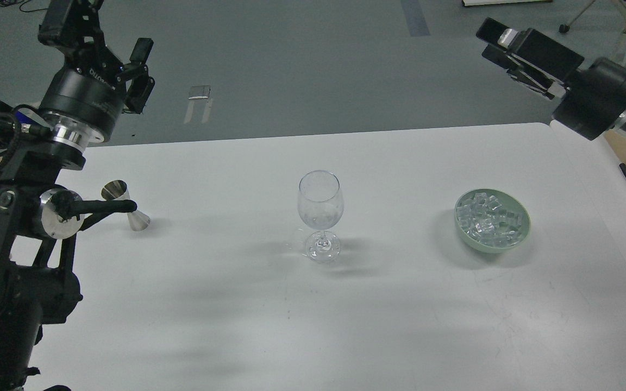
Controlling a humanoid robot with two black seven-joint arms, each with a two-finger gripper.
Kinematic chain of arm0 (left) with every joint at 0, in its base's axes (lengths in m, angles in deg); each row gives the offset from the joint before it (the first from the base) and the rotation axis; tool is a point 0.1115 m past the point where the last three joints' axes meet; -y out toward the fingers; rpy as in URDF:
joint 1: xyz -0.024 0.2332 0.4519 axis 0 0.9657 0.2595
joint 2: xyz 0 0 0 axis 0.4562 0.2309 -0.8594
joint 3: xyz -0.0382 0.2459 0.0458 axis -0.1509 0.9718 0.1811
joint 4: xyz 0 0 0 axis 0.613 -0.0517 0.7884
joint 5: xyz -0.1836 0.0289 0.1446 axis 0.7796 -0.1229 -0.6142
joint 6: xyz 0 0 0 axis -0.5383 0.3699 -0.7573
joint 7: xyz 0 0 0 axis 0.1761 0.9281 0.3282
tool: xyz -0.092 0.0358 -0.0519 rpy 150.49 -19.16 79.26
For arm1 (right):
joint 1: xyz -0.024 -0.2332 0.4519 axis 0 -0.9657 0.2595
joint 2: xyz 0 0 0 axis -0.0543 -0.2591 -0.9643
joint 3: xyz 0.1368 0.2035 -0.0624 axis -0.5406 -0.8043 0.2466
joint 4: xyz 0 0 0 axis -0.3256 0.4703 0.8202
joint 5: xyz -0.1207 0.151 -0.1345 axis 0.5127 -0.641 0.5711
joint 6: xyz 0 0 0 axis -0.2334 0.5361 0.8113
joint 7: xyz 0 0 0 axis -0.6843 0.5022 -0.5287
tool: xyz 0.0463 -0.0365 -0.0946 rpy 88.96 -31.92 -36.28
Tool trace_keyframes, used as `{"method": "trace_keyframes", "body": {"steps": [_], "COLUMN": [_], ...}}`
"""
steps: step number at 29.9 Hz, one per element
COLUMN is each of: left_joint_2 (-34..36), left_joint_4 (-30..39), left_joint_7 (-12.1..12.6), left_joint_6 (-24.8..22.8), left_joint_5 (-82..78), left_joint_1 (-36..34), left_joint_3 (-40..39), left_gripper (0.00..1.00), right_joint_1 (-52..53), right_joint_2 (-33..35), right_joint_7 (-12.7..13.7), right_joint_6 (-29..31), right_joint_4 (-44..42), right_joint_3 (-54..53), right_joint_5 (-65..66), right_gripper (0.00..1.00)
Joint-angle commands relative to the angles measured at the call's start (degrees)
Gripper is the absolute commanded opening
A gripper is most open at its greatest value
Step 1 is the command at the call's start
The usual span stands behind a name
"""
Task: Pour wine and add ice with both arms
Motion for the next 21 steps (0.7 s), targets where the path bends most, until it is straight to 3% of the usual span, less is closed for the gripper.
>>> {"method": "trace_keyframes", "body": {"steps": [1,4,7,9,12,15,19,21], "left_joint_2": [-0.13,-0.57,-0.66,-0.92,-2.50,-2.68,-3.12,-3.21], "left_joint_4": [-2.81,-7.12,-10.29,-12.40,-13.55,-13.64,-13.55,-13.55], "left_joint_7": [0.57,-0.30,-1.36,-3.11,-9.51,-12.16,-13.84,-16.55], "left_joint_6": [-5.20,-13.01,-17.42,-17.96,-17.96,-17.96,-17.96,-17.96], "left_joint_5": [1.00,2.92,6.01,6.98,9.52,11.20,11.73,11.99], "left_joint_1": [-0.02,-0.28,-0.37,-0.63,-1.78,-1.43,-1.25,-1.16], "left_joint_3": [0.48,0.30,0.39,0.21,-0.23,0.12,-0.58,-0.58], "left_gripper": [0.98,0.98,0.98,0.98,0.98,0.98,0.97,0.97], "right_joint_1": [-0.09,2.10,4.13,4.57,5.80,6.68,6.68,6.68], "right_joint_2": [-5.52,-13.78,-17.49,-19.42,-22.32,-24.43,-26.19,-27.16], "right_joint_7": [0.80,5.18,5.99,5.90,5.90,5.90,5.90,5.90], "right_joint_6": [0.01,0.01,-3.03,-4.78,-5.49,-5.67,-5.76,-5.76], "right_joint_4": [-2.56,-7.48,-9.25,-8.99,-7.33,-5.57,-5.03,-4.95], "right_joint_3": [-0.62,-1.75,-2.11,-2.11,-2.11,-2.46,-2.64,-2.55], "right_joint_5": [-10.30,-14.62,-14.89,-14.89,-14.97,-14.97,-14.97,-14.97], "right_gripper": [1.00,1.00,1.00,1.00,1.00,1.00,1.00,1.00]}}
